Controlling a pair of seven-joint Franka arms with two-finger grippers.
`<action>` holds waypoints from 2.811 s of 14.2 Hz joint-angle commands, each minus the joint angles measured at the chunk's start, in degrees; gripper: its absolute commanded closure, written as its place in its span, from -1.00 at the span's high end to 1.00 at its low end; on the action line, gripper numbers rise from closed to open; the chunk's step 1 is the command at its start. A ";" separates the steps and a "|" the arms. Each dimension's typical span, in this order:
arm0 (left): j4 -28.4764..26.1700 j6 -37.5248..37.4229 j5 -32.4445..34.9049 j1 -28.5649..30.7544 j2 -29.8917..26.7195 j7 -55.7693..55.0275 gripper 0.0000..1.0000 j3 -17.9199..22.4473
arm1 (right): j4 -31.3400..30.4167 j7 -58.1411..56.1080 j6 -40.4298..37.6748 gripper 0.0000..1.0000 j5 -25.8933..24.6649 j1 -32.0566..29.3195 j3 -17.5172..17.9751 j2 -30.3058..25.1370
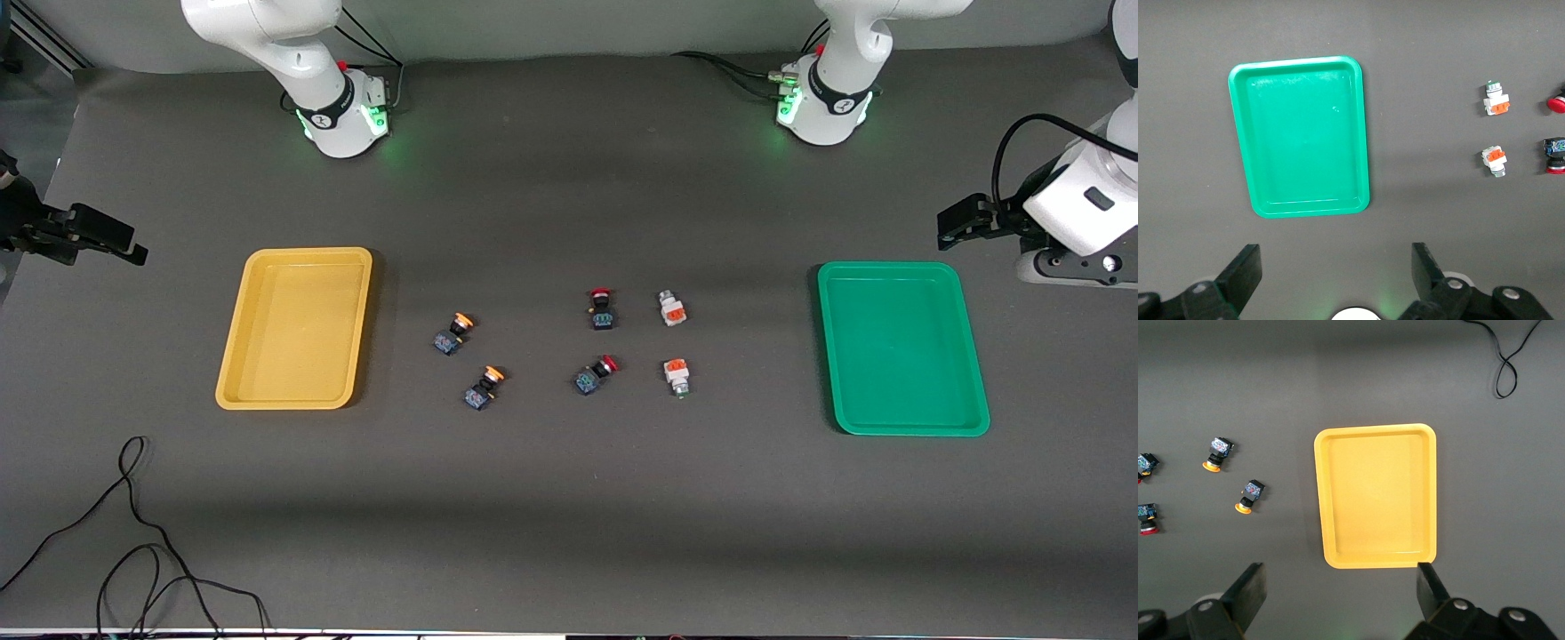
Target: Place green and yellow buttons in trays
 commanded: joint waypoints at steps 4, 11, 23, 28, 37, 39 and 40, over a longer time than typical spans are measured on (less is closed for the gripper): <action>-1.34 -0.24 0.06 -0.41 -0.13 -0.94 1.00 -1.20 | -1.37 -0.25 -0.44 1.00 0.73 1.74 0.01 0.61; -6.87 4.76 -1.07 -0.49 0.04 -15.23 1.00 -12.08 | -6.81 3.77 10.43 1.00 3.29 11.93 0.18 8.50; -11.53 17.51 -3.98 -16.58 5.58 -44.09 1.00 -16.23 | -18.25 42.99 46.40 1.00 3.64 27.32 0.45 32.68; -21.81 31.81 -3.54 -18.24 9.43 -44.53 1.00 -16.23 | -23.06 43.08 49.99 1.00 3.73 28.64 0.45 32.96; -23.67 48.62 1.73 -18.60 26.13 -48.49 1.00 -15.71 | -25.19 43.08 49.22 -1.00 9.35 28.82 0.45 30.50; -23.67 50.56 4.10 -18.16 28.16 -48.49 1.00 -15.44 | -24.23 41.33 45.64 -1.00 9.26 28.03 -0.25 28.14; -23.67 51.26 4.80 -17.81 28.95 -48.40 0.99 -15.44 | -21.27 38.36 38.91 -1.00 9.26 26.02 -1.30 26.03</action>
